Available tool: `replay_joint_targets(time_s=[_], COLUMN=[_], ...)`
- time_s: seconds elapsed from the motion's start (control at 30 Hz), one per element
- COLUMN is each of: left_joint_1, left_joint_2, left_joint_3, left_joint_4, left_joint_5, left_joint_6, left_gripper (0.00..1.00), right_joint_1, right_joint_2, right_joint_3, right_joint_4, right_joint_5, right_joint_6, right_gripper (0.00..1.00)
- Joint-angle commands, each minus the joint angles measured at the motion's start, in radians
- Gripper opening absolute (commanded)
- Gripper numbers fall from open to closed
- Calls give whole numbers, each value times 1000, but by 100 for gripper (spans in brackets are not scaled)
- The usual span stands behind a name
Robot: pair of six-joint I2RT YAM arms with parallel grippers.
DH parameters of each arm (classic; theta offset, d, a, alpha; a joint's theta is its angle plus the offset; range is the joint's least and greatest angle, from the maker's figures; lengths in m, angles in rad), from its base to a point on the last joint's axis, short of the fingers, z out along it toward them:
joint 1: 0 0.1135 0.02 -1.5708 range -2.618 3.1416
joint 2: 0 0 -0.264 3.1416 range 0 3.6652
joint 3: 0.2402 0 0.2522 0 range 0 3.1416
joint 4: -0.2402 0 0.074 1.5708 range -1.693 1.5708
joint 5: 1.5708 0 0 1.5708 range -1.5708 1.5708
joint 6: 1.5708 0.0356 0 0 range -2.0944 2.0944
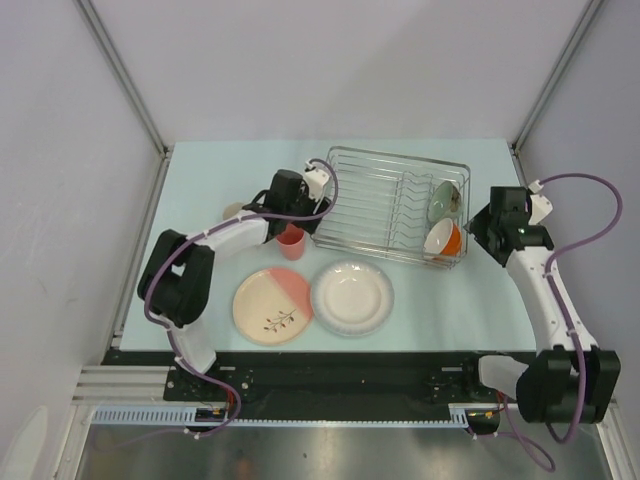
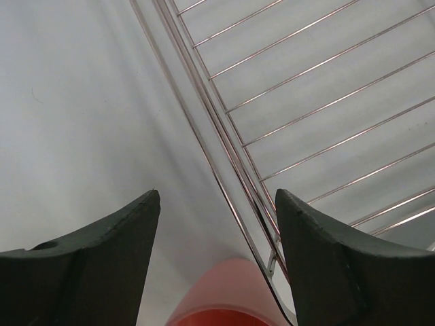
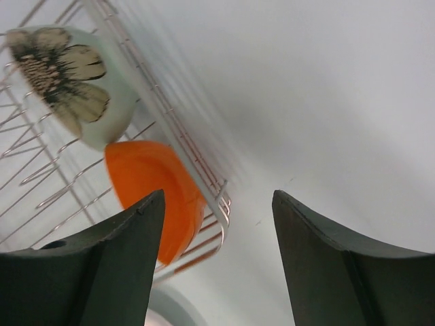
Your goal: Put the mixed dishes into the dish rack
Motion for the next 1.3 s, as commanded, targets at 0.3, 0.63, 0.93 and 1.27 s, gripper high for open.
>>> replay_joint_targets(time_s=[0.3, 0.63, 0.93, 1.27], left_joint_1=[-10, -10, -10, -10], left_joint_2=[-105, -144, -154, -194], left_joint_3=[-8, -15, -23, -51], left_joint_4=[-28, -35, -38, -38], left_joint_5=[-74, -82, -94, -100], left_joint_6=[35, 35, 45, 57], left_gripper=[96, 100, 99, 99], right_joint_1=[425, 608, 606, 537], right_joint_2=[-281, -144, -5, 64], right_joint_3=[-215, -355, -425, -560], right_joint_4=[100, 195, 362, 581], right_joint_5=[-398, -395, -442, -525], right_joint_6=[-93, -65, -96, -57], right_gripper=[71, 70, 69, 64])
